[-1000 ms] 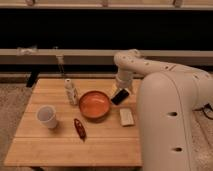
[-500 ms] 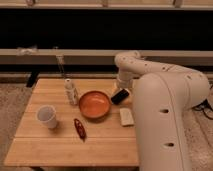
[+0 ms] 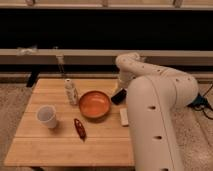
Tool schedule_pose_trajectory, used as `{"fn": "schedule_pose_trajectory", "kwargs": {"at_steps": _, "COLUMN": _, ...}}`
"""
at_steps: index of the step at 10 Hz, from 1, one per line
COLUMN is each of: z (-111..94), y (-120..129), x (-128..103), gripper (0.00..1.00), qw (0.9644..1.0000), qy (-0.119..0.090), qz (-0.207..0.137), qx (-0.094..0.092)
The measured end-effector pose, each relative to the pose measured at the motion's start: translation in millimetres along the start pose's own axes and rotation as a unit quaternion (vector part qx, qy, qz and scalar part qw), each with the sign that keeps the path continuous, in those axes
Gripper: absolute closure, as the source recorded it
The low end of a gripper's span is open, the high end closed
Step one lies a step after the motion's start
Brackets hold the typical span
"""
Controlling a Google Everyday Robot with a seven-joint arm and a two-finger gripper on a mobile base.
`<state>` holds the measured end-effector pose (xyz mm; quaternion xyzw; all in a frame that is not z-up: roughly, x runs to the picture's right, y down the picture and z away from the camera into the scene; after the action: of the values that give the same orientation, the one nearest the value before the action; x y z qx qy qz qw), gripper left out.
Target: Place the eraser on the white sponge
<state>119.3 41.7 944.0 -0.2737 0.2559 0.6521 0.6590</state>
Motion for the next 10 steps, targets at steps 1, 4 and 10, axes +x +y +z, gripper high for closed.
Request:
{"fn": "schedule_pose_trajectory", "kwargs": {"at_steps": 1, "z": 5, "y": 1, "x": -3, "gripper": 0.20, "qw": 1.0000, "qy": 0.002, "qz": 0.000, "qx": -0.001}}
{"fn": "schedule_pose_trajectory", "kwargs": {"at_steps": 4, "z": 14, "y": 4, "x": -11, "gripper": 0.20, "qw": 1.0000, "qy": 0.005, "qz": -0.001, "qx": -0.003}}
{"fn": "schedule_pose_trajectory", "kwargs": {"at_steps": 10, "z": 21, "y": 11, "x": -16, "gripper": 0.20, "qw": 0.9999, "qy": 0.011, "qz": -0.011, "qx": -0.003}}
